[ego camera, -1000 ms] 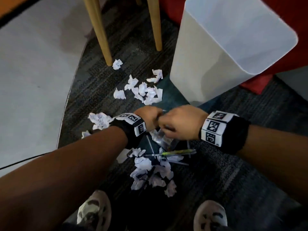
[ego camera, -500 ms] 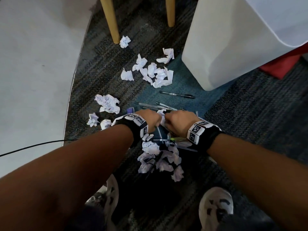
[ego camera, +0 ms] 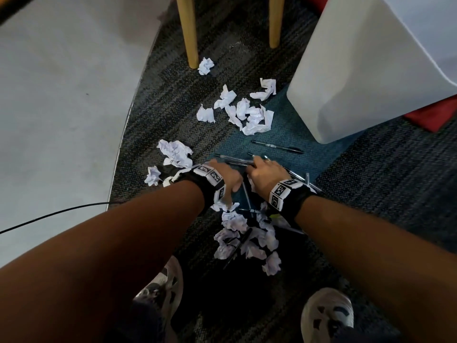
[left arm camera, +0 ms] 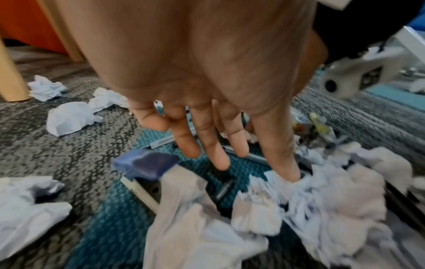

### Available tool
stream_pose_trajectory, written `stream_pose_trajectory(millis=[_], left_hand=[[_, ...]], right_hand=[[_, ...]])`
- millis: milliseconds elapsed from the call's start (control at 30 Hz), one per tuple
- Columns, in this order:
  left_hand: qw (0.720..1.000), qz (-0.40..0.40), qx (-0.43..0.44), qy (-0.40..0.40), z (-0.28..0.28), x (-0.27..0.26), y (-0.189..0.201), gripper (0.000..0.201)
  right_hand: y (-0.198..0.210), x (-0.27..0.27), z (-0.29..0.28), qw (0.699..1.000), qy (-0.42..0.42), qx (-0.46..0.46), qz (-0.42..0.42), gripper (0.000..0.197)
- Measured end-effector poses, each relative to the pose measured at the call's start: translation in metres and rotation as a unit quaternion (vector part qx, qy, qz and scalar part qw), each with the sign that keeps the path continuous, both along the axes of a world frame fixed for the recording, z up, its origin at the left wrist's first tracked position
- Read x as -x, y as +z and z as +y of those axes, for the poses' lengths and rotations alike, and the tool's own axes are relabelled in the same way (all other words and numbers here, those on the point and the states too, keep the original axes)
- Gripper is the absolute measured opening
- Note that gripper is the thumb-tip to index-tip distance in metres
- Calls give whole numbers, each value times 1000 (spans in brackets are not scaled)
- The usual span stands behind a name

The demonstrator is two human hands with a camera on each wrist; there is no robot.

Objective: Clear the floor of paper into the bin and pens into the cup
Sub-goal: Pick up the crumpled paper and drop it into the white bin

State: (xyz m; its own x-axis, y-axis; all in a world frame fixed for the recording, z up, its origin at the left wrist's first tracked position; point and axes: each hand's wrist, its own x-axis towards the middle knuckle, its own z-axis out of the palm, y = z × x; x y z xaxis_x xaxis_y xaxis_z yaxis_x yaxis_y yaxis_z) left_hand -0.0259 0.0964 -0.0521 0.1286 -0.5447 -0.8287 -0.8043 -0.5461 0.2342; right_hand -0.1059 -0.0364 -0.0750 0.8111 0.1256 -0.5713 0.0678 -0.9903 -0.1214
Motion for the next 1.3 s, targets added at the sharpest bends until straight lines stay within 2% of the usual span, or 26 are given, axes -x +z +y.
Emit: stream_pose_trajectory(millis=[100,233,367,467,633,767,900,1033,1167,1300], left_hand=[[997,-21,-23,-65,3,10,-7,45],[991,-60,-49,-110,7,24,-11,24],[993,-76,-22,-89,11,29,-13,16],[995,-61,-22,-77,9,26,-15,18],[989,-80,-42,-116,6,30,-20,20],[987,-100,-28,-120,7,37,-20,19],[994,-69,-4,-80,6,31,-14,11],[999,-4,42,35,-3,20,-4,19],[980,5,118,159,-12,9,7,13],[958,-3,163,234,-23,-10,23,21]], right_hand=[[0,0,-7,1000,-9,-6,3,34],[0,0,-15,1000,-16,-6,-6,33],[-1,1,-21,1000,-13,1,-22,30],[1,-1,-21,999,-26,-32,-21,33],[10,-9,-17,990,-89,-106,-2,31],[11,-9,-17,986,-96,-137,-23,28],[11,-8,-19,978,-108,-173,-40,25],[19,-17,-25,978,-107,-171,-55,28],[48,-37,-33,973,-126,-164,-100,33],[93,-58,-48,966,-156,-135,-156,38]])
